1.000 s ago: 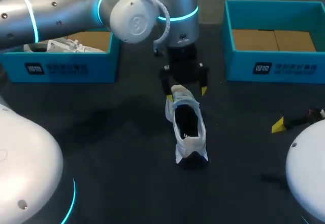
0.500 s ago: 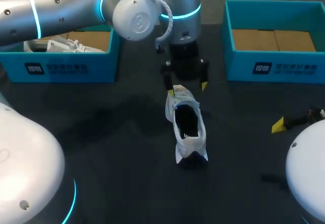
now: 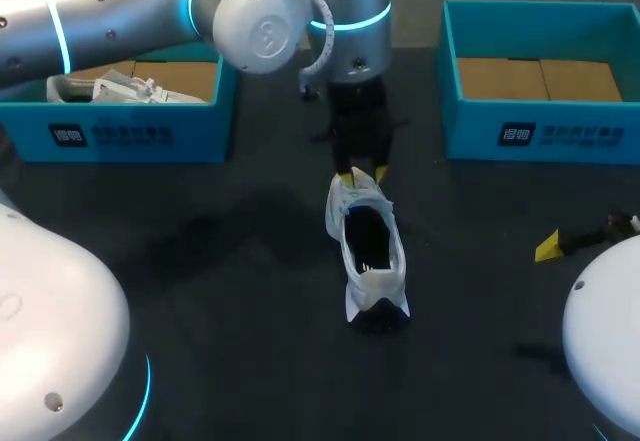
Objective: Take the shoe out of the shoebox, open the shoe tongue, remove and reinsert the insole, then place the shoe into the shoebox
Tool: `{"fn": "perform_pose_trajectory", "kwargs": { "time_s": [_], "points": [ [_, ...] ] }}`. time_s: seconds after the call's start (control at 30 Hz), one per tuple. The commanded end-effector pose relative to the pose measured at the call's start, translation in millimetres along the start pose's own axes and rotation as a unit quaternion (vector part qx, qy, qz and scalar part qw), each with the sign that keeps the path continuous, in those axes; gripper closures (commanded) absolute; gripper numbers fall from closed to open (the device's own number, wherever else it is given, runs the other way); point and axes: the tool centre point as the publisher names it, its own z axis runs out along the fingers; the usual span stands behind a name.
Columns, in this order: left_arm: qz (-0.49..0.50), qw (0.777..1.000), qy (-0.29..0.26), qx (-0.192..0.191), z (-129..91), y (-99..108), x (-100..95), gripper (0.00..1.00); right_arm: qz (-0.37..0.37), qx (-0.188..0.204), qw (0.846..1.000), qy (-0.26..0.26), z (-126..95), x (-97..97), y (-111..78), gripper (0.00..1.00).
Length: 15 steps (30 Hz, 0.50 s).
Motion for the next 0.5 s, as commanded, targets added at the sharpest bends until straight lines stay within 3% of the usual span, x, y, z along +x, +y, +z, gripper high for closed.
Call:
{"fn": "perform_pose_trajectory", "kwargs": {
  "time_s": [0.03,0.5],
  "points": [
    [0.0,1.0,-0.003,0.001,3.3,-2.8,1.6,0.66,0.001,-0.001,1.0,-0.002,0.2,0.7,-1.4,0.0],
    [-0.004,1.0,-0.003,0.028,22.4,-20.4,4.5,0.65,0.001,-0.001,1.0,-0.002,0.2,0.7,-1.4,0.0]
  ]
}}
